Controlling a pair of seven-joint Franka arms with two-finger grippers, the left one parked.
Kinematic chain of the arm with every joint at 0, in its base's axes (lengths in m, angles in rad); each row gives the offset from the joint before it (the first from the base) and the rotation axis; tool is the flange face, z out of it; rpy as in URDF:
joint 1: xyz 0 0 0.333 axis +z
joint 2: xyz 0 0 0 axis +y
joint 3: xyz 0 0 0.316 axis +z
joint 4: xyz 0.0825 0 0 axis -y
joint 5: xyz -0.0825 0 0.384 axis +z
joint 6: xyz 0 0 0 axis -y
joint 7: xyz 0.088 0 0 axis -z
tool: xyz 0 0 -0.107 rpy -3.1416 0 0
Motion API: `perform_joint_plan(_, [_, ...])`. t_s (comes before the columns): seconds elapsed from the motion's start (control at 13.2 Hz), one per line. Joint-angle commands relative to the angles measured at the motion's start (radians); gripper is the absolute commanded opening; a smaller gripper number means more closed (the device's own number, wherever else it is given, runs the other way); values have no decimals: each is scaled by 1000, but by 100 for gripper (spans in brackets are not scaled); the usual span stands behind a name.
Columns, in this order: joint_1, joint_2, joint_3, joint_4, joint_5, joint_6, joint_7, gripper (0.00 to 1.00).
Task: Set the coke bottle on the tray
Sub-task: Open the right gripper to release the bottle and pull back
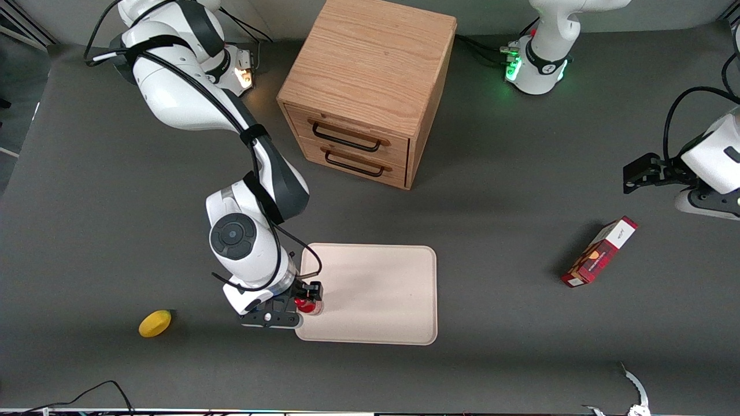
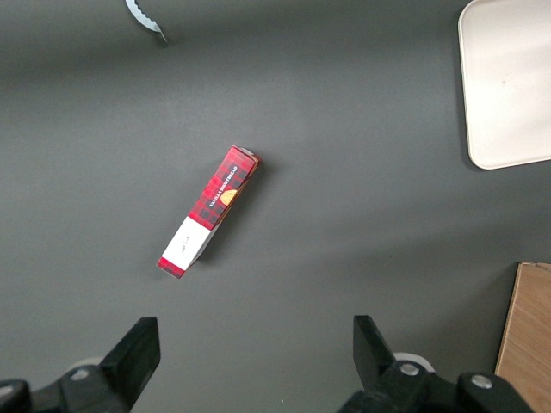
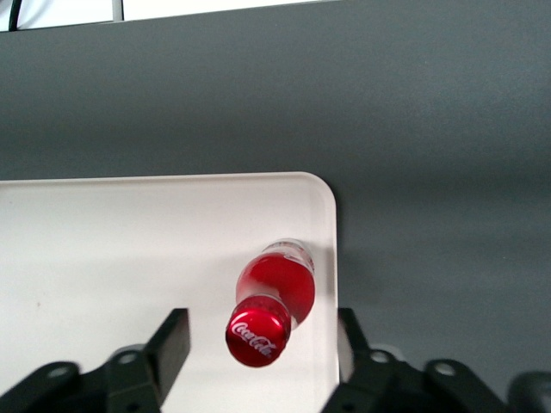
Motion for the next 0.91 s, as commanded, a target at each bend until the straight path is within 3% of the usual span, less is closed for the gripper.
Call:
perform_joint_plan(0.0, [14,-6,-16,30,-19,-16,34,100])
perform_joint_plan(0.3, [-18,-121,-14,-11,-19,-169,18,100])
perform_joint_plan(0.68, [-127,-467,0,-413,-13,-208,-121,100])
perform_joint_plan(0.83, [-210,-607,16,-558,8,-208,-253,100])
